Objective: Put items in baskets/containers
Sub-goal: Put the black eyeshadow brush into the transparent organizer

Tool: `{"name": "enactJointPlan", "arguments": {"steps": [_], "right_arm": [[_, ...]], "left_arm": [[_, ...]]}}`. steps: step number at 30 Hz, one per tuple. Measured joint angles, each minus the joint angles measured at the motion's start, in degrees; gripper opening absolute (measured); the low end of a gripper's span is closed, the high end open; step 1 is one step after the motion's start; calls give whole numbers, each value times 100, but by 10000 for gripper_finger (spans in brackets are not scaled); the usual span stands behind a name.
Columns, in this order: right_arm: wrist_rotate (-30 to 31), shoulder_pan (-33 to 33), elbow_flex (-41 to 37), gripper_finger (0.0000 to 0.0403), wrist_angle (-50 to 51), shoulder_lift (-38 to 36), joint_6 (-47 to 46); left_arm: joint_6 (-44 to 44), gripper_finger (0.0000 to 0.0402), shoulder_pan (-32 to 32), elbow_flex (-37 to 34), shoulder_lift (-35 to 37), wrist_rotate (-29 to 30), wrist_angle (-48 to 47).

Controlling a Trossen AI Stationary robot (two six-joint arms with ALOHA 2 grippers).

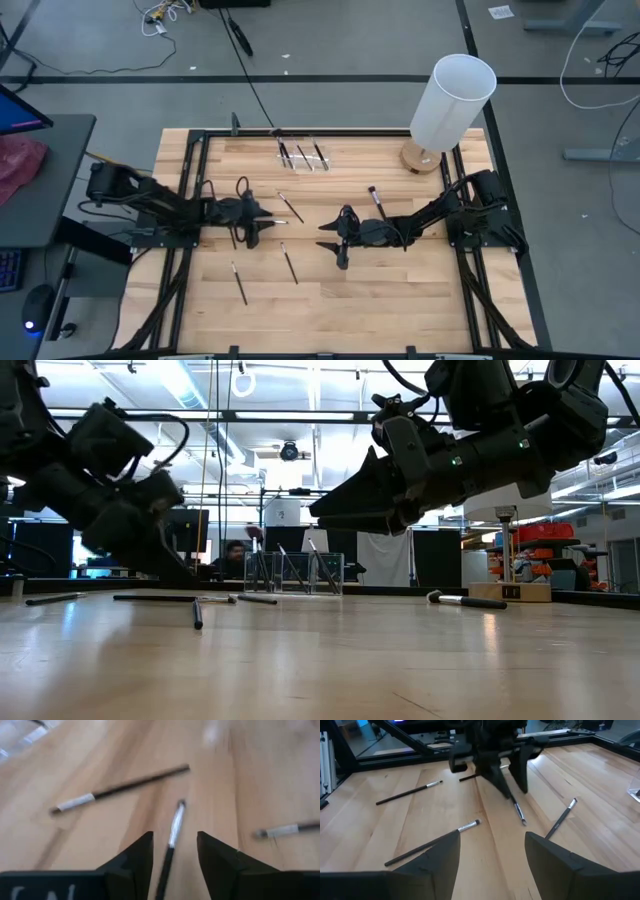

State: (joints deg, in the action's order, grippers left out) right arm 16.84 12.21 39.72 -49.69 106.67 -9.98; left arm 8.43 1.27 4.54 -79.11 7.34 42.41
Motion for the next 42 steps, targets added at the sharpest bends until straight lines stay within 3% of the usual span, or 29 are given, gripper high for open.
{"name": "enactJointPlan", "arguments": {"steps": [4,16,32,42], "right_arm": [[0,0,0,226,-45,2,0],[-76,0,0,226,-79,2,0],[-862,24,0,226,434,-66,-336],[-890,39,0,226,635,-68,-393]], "left_arm": [[-169,137,72,3,-359,-62,-36],[-158,16,199,39,-1166,-223,416],[500,12,176,-8,-898,-636,612],[857,12,169,-13,-875,-656,1424]]}}
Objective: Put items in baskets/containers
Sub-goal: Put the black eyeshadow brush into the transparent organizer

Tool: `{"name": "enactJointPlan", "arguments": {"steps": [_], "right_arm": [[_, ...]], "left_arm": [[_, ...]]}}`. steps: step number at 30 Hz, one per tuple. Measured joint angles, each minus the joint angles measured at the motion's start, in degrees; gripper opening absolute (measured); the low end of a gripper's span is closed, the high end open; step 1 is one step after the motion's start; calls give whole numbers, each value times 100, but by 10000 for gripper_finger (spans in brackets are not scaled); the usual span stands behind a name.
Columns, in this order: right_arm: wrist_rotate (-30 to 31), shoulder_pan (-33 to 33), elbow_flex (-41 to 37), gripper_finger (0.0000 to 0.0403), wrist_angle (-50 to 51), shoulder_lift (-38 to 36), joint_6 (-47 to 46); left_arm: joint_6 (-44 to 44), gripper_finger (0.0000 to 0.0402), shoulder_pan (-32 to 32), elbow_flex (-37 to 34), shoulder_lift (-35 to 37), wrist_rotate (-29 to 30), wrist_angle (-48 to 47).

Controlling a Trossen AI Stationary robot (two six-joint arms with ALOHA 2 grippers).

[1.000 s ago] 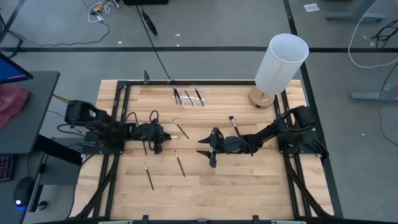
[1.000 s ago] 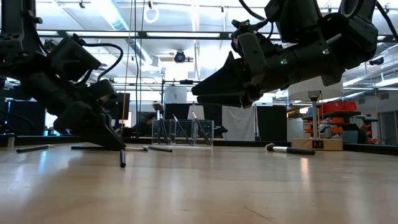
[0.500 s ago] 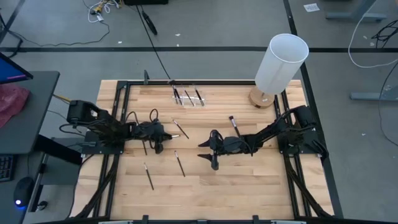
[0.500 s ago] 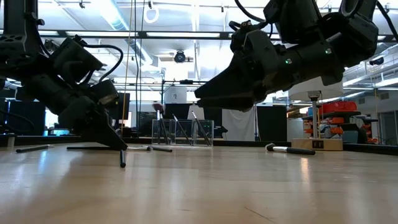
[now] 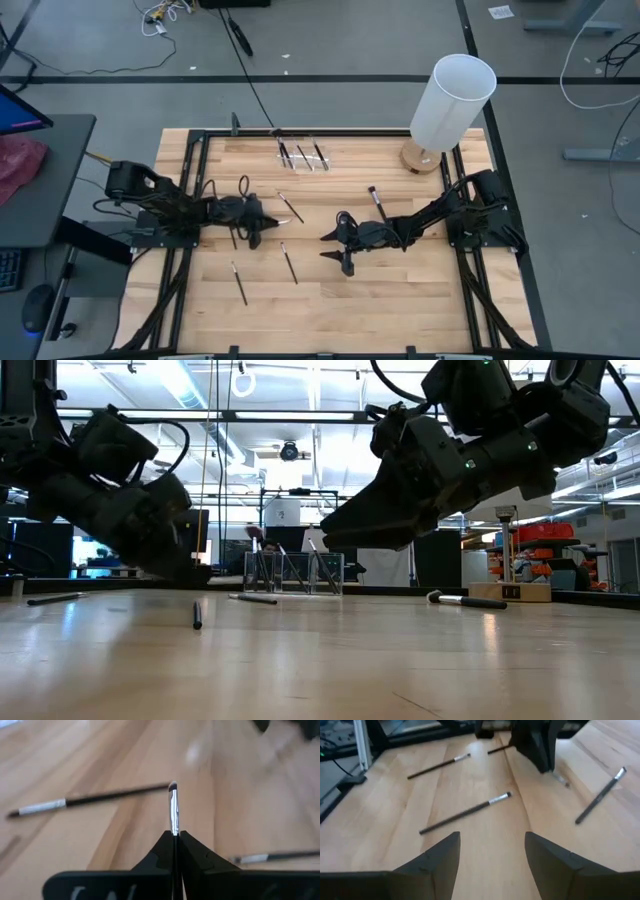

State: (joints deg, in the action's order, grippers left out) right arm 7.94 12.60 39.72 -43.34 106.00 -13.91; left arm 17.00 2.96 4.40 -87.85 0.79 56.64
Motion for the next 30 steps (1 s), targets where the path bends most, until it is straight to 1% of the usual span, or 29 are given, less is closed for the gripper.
{"name": "enactJointPlan", "arguments": {"steps": [5,9,11,15,18,22,24,30], "right_arm": [[55,0,2,226,-77,62,2],[607,2,2,226,-446,353,41],[791,-2,2,226,-1141,615,226],[813,-93,4,226,-2817,1154,669],[789,-136,4,223,-3470,1216,958],[747,-143,47,210,-3607,1018,1502],[598,-142,129,201,-3571,935,1747],[297,-140,304,168,-3361,751,1954]], "left_arm": [[224,12,0,7,11,7,736],[371,12,-104,68,17,-115,1435],[384,12,-237,232,17,-126,1463],[280,12,-553,669,10,-126,1432],[207,12,-706,925,4,-258,1398],[205,12,-781,1175,4,-362,1342],[199,12,-807,1273,4,-391,1294],[186,12,-811,1371,4,-417,1107]]}}
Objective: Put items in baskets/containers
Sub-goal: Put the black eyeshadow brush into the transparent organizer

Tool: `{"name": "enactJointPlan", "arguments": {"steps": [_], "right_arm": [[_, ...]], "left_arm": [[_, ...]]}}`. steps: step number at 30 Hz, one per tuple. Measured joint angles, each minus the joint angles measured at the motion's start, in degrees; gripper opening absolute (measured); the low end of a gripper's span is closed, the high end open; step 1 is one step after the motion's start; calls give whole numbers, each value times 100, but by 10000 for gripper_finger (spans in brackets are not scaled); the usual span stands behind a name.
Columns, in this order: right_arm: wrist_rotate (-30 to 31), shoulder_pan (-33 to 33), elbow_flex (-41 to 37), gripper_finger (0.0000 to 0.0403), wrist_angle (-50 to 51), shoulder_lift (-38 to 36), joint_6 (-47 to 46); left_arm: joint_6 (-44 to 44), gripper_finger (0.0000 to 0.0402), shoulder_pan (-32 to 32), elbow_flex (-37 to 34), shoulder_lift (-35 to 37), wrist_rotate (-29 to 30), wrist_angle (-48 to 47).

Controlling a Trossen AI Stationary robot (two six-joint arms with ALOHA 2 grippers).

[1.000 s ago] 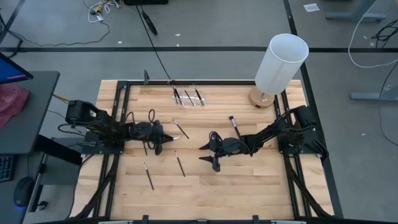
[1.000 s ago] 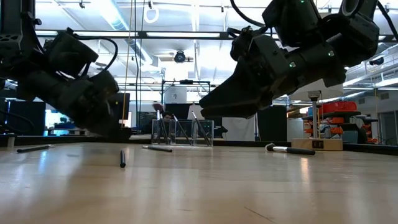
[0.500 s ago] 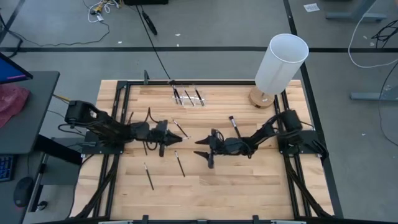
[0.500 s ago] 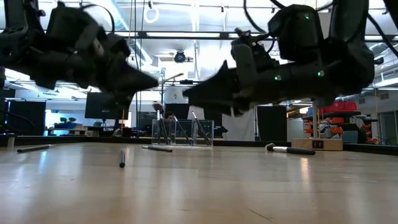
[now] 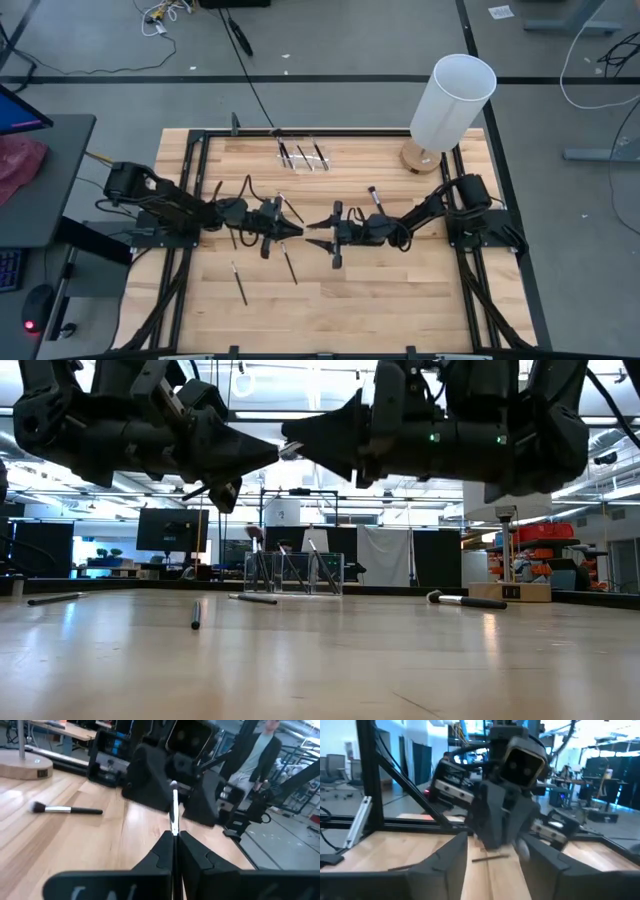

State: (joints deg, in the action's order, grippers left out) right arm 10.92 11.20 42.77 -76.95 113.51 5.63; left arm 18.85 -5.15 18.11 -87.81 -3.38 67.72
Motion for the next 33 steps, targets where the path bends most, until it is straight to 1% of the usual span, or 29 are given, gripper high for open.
{"name": "enactJointPlan", "arguments": {"steps": [4,6,10,11,13,16,19,22,25,28,33], "right_arm": [[-4,0,-5,127,434,-198,2],[0,0,-4,96,705,-297,-15],[1,-18,-3,21,1423,-515,-61],[3,-15,-3,13,1586,-587,-61],[87,-15,-3,13,2017,-807,-157],[492,-22,-2,8,3286,-1468,-333],[953,-136,227,6,5211,-2384,-563],[1232,-426,961,3,7434,-3089,-677],[1251,-914,1989,2,9250,-3229,-562],[996,-1654,3075,1,10356,-3016,-236],[-29,-2821,4615,1,11780,-2162,417]], "left_arm": [[-1,13,0,-1,0,-2,-31],[-2,12,0,-1,0,-9,-51],[-9,18,0,-1,0,-21,-76],[-15,24,0,-1,0,-24,-68],[-15,39,16,7,0,17,-30],[-64,66,59,6,2,58,-40],[-195,98,82,4,2,43,-74],[-279,131,163,2,2,69,-98],[-299,159,245,2,2,81,-117],[-298,178,318,2,2,103,-171],[-299,189,348,-1,4,380,-369]]}}
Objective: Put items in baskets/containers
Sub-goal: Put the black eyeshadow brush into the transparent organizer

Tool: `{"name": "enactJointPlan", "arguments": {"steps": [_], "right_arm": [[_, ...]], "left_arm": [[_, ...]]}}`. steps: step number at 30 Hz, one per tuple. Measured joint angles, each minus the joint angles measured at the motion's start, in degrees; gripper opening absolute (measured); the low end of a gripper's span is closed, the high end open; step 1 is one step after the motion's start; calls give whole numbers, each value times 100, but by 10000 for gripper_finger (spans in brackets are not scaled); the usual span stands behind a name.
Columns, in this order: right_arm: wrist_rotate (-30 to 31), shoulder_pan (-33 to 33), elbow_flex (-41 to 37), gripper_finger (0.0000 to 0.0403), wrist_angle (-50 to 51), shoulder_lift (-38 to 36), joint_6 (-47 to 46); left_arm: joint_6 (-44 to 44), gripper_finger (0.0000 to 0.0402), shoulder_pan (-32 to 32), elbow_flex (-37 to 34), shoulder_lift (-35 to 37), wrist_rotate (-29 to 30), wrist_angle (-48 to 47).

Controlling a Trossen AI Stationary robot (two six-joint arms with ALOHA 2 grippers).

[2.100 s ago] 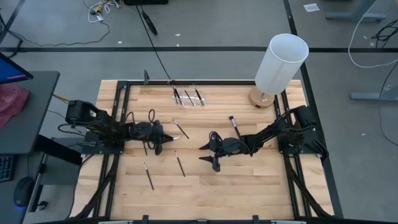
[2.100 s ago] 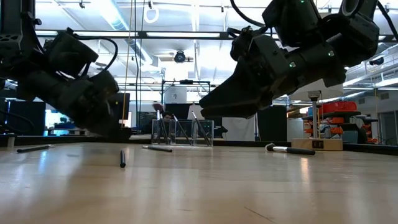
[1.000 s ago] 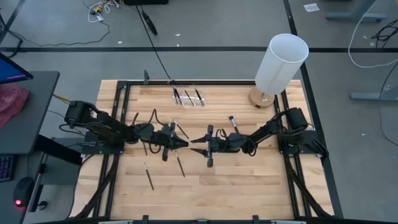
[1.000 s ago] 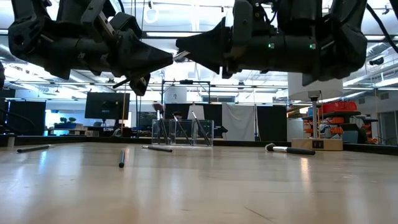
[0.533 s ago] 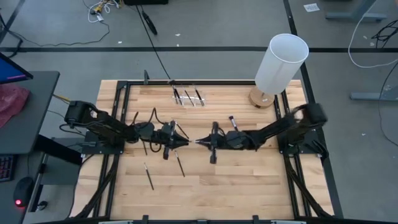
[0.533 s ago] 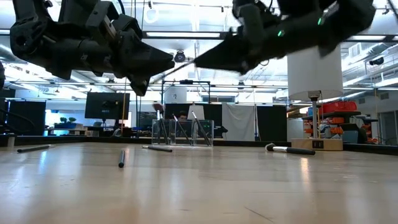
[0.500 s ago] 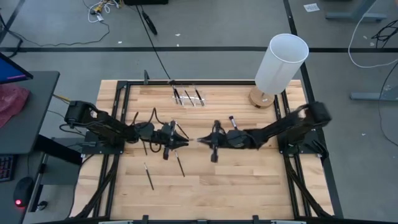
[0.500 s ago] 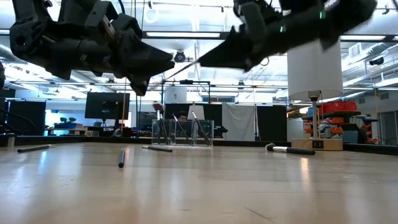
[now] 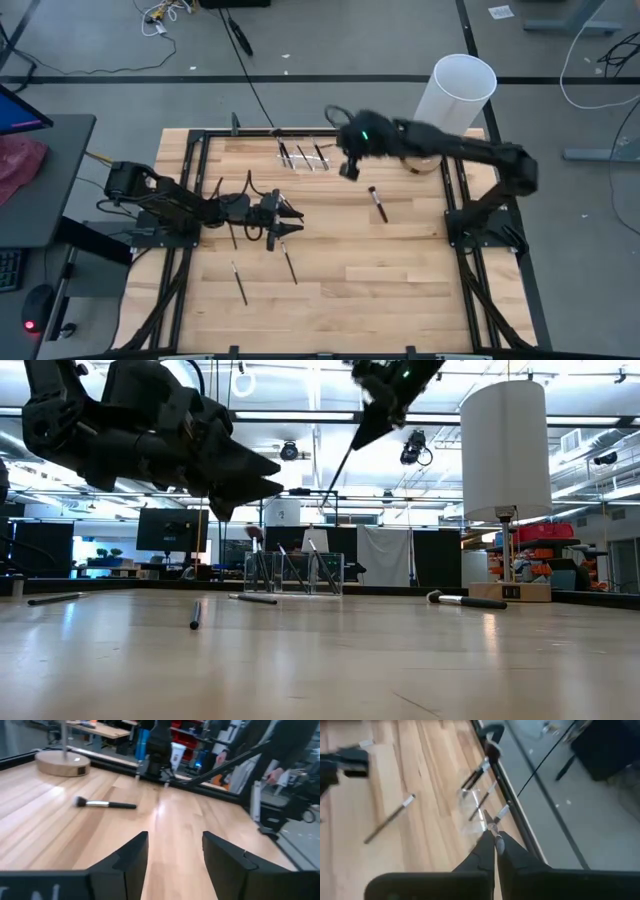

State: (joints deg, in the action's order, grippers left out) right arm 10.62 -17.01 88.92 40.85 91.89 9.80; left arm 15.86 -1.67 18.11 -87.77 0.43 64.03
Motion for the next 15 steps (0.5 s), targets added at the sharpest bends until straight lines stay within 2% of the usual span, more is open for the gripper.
{"name": "enactJointPlan", "arguments": {"steps": [4,8,15], "right_arm": [[-793,-610,899,0,827,774,390],[-1186,-899,1483,0,1528,1453,714],[-1513,-1095,1633,0,1766,1960,1088]], "left_arm": [[-7,190,-4,0,0,231,-127],[-17,190,-4,0,0,344,-181],[-20,190,-4,0,0,347,-188]]}}
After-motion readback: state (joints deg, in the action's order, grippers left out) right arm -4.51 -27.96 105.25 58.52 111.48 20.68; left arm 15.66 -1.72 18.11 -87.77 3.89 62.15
